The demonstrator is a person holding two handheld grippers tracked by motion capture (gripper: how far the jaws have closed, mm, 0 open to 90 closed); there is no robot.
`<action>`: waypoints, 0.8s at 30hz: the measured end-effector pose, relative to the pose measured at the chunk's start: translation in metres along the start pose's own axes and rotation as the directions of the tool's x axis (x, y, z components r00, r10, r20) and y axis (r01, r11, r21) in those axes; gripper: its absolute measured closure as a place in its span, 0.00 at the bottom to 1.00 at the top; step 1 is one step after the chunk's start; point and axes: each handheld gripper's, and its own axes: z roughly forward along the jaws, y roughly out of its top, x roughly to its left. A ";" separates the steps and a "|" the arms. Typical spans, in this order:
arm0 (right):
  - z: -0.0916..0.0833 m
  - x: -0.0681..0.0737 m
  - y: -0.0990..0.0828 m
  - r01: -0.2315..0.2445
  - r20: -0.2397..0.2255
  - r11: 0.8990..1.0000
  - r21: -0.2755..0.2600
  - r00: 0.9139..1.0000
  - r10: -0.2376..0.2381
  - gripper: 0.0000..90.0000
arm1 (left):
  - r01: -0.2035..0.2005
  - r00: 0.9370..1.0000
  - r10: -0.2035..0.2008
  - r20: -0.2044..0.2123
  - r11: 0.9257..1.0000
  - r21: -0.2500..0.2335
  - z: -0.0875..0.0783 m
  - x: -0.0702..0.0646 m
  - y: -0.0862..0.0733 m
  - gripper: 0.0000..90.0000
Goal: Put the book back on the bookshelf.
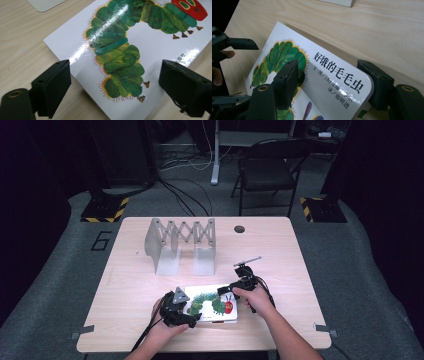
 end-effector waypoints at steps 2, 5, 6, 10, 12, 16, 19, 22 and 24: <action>0.000 0.000 0.000 0.000 -0.001 1.000 0.000 1.000 0.000 0.38 | 0.000 1.000 0.000 -0.003 1.000 0.001 0.001 0.003 -0.001 0.07; 0.000 0.000 0.000 -0.001 -0.001 1.000 -0.004 1.000 0.001 0.38 | 0.001 1.000 -0.001 0.000 1.000 0.006 0.002 0.006 -0.003 0.02; 0.001 0.000 0.000 -0.003 0.000 1.000 -0.008 1.000 0.003 0.39 | 0.025 1.000 -0.025 0.006 1.000 -0.012 0.004 0.007 -0.004 0.01; 0.000 0.000 0.000 -0.003 0.000 1.000 -0.008 1.000 0.003 0.38 | 0.030 0.999 -0.029 0.020 0.999 -0.012 0.005 0.009 -0.005 0.00; 0.000 0.000 0.000 -0.002 0.001 1.000 -0.005 1.000 0.002 0.38 | 0.027 0.999 -0.026 0.031 0.999 -0.026 0.006 0.010 -0.006 0.00; 0.000 0.001 0.000 0.000 0.003 1.000 -0.006 1.000 0.000 0.38 | 0.044 0.998 -0.043 0.044 0.998 -0.038 0.008 0.009 -0.007 0.00; 0.000 0.001 -0.001 -0.003 0.008 1.000 -0.007 1.000 0.003 0.38 | 0.047 0.998 -0.045 0.050 0.998 -0.034 0.008 0.010 -0.007 0.00; 0.001 0.001 -0.001 -0.001 0.008 1.000 -0.010 1.000 0.001 0.38 | 0.054 0.997 -0.052 0.053 0.998 -0.045 0.009 0.010 -0.008 0.00; 0.000 0.001 -0.001 -0.004 0.007 1.000 -0.009 1.000 0.004 0.38 | 0.056 0.997 -0.053 0.057 0.998 -0.040 0.008 0.011 -0.008 0.00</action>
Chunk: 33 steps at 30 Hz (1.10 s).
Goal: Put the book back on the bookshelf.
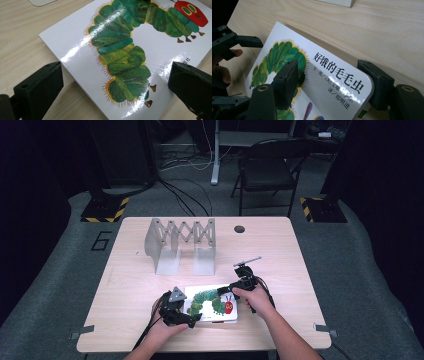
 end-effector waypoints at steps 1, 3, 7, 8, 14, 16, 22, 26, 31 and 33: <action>0.000 0.000 0.000 -0.002 0.000 1.000 0.000 1.000 0.002 0.38 | 0.006 1.000 -0.006 0.004 1.000 -0.001 0.000 0.000 0.000 0.00; 0.000 0.000 0.000 -0.001 0.000 1.000 0.000 1.000 0.001 0.38 | 0.010 1.000 -0.010 0.013 1.000 0.003 0.001 0.001 0.000 0.00; 0.000 0.000 0.000 -0.003 -0.001 1.000 0.001 1.000 0.003 0.38 | 0.034 0.999 -0.034 0.037 0.999 0.003 0.002 0.003 -0.001 0.00; 0.000 0.000 0.000 -0.002 0.000 1.000 0.000 1.000 0.002 0.38 | 0.033 0.999 -0.033 0.038 0.999 0.004 0.002 0.003 -0.001 0.00; 0.000 0.001 0.000 0.007 0.011 1.000 0.000 1.000 -0.007 0.38 | 0.013 1.000 -0.012 0.019 1.000 -0.001 0.002 0.001 -0.002 0.00; -0.001 0.002 0.000 0.011 0.015 1.000 0.001 1.000 -0.011 0.39 | 0.008 1.000 -0.008 0.016 1.000 -0.004 0.002 0.000 -0.002 0.00; -0.005 0.006 0.000 0.020 0.016 1.000 -0.010 1.000 -0.020 0.40 | -0.007 1.000 0.007 0.006 1.000 -0.003 0.000 -0.001 -0.002 0.00; -0.007 0.009 0.000 0.037 0.025 0.999 -0.014 0.999 -0.036 0.39 | -0.006 1.000 0.006 0.005 1.000 -0.005 -0.001 -0.001 -0.003 0.00; -0.014 0.014 0.000 0.057 0.027 0.998 -0.020 0.998 -0.057 0.40 | 0.024 0.999 -0.024 0.021 1.000 -0.007 0.000 -0.001 -0.004 0.00; -0.016 0.017 0.000 0.058 0.022 0.998 -0.027 0.998 -0.058 0.41 | 0.026 0.999 -0.026 0.020 1.000 -0.007 0.000 -0.001 -0.004 0.00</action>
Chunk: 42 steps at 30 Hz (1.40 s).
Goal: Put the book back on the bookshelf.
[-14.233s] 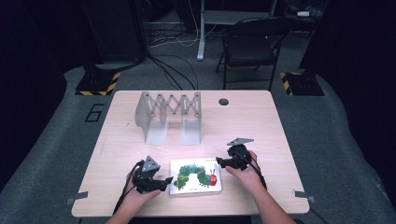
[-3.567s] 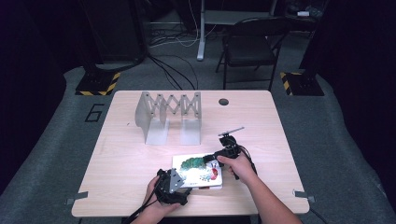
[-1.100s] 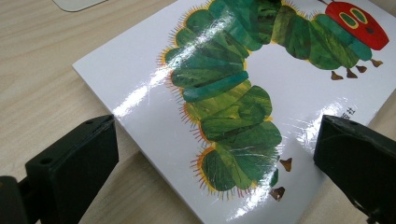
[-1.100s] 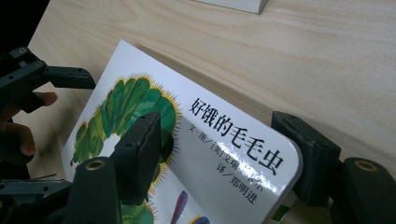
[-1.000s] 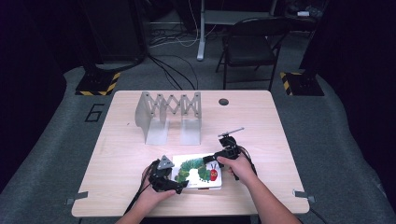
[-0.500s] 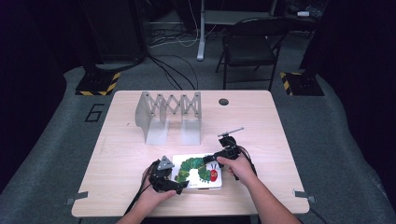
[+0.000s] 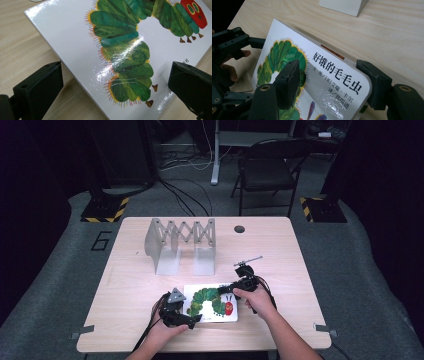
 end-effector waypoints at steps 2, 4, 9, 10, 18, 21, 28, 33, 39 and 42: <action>-0.002 0.002 0.000 0.010 0.002 1.000 -0.003 1.000 -0.010 0.41 | -0.010 1.000 0.010 0.001 1.000 0.002 0.000 0.000 0.000 0.00; -0.004 0.004 0.000 0.015 0.002 1.000 -0.007 1.000 -0.015 0.41 | 0.000 1.000 0.000 0.002 1.000 -0.001 0.000 -0.001 0.000 0.00; -0.009 0.008 -0.001 0.036 0.003 0.999 -0.015 0.999 -0.036 0.42 | -0.008 1.000 0.008 0.005 1.000 0.002 -0.001 -0.001 0.000 0.00; -0.009 0.009 -0.001 0.042 0.005 0.999 -0.020 0.999 -0.042 0.42 | -0.013 1.000 0.013 0.004 1.000 0.003 -0.001 -0.001 0.000 0.00; -0.016 0.016 -0.002 0.063 0.003 0.997 -0.034 0.998 -0.063 0.42 | -0.025 1.000 0.025 0.010 1.000 0.005 -0.002 -0.002 0.000 0.00; -0.018 0.020 -0.002 0.076 0.008 0.996 -0.046 0.997 -0.075 0.43 | -0.036 0.999 0.035 0.024 0.999 0.011 -0.001 -0.005 0.000 0.02; -0.019 0.018 -0.002 0.079 0.006 0.996 -0.047 0.997 -0.079 0.47 | -0.034 0.999 0.033 0.038 0.999 0.015 -0.002 -0.006 0.001 0.05; -0.019 0.018 -0.002 0.085 0.015 0.995 -0.052 0.996 -0.084 0.47 | -0.034 0.999 0.034 0.041 0.999 0.015 -0.004 -0.004 0.002 0.08; -0.020 0.019 -0.001 0.092 0.023 0.994 -0.050 0.996 -0.091 0.50 | -0.022 0.999 0.022 0.038 1.000 0.008 -0.008 -0.002 0.003 0.13; -0.020 0.021 -0.001 0.087 0.027 0.995 -0.053 0.996 -0.085 0.50 | 0.004 0.999 -0.004 0.037 1.000 -0.001 -0.011 -0.001 0.004 0.17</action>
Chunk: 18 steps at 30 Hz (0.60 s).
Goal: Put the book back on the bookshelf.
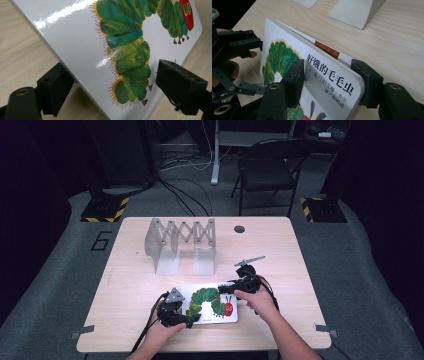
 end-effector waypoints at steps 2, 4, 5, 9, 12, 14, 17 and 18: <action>-0.001 0.002 0.001 0.000 -0.001 1.000 -0.002 1.000 0.000 0.51 | 0.008 1.000 -0.008 -0.006 1.000 -0.008 -0.002 0.001 0.000 0.20; -0.002 0.003 0.001 0.012 0.005 1.000 -0.009 1.000 -0.012 0.51 | 0.018 1.000 -0.018 -0.010 1.000 -0.018 -0.004 0.002 0.001 0.23; -0.002 0.004 0.002 0.021 0.009 1.000 -0.009 1.000 -0.021 0.51 | 0.021 1.000 -0.021 -0.013 1.000 -0.019 -0.005 0.003 0.001 0.23; -0.004 0.012 0.004 0.043 0.031 0.999 -0.018 0.999 -0.043 0.51 | 0.041 0.999 -0.042 -0.017 0.999 -0.032 -0.010 0.007 0.003 0.30; -0.004 0.015 0.005 0.043 0.025 0.999 -0.020 0.999 -0.042 0.51 | 0.042 0.999 -0.043 -0.027 0.998 -0.039 -0.013 0.009 0.004 0.32; -0.004 0.017 0.006 0.047 0.020 0.999 -0.026 0.999 -0.047 0.50 | 0.023 0.999 -0.025 -0.042 0.999 -0.044 -0.014 0.011 0.004 0.33; -0.005 0.018 0.006 0.047 0.017 0.999 -0.026 0.999 -0.046 0.50 | 0.030 0.998 -0.032 -0.050 0.999 -0.037 -0.017 0.011 0.005 0.33; -0.004 0.018 0.007 0.054 0.017 0.998 -0.028 0.998 -0.053 0.50 | 0.017 0.998 -0.020 -0.058 0.999 -0.040 -0.017 0.011 0.005 0.34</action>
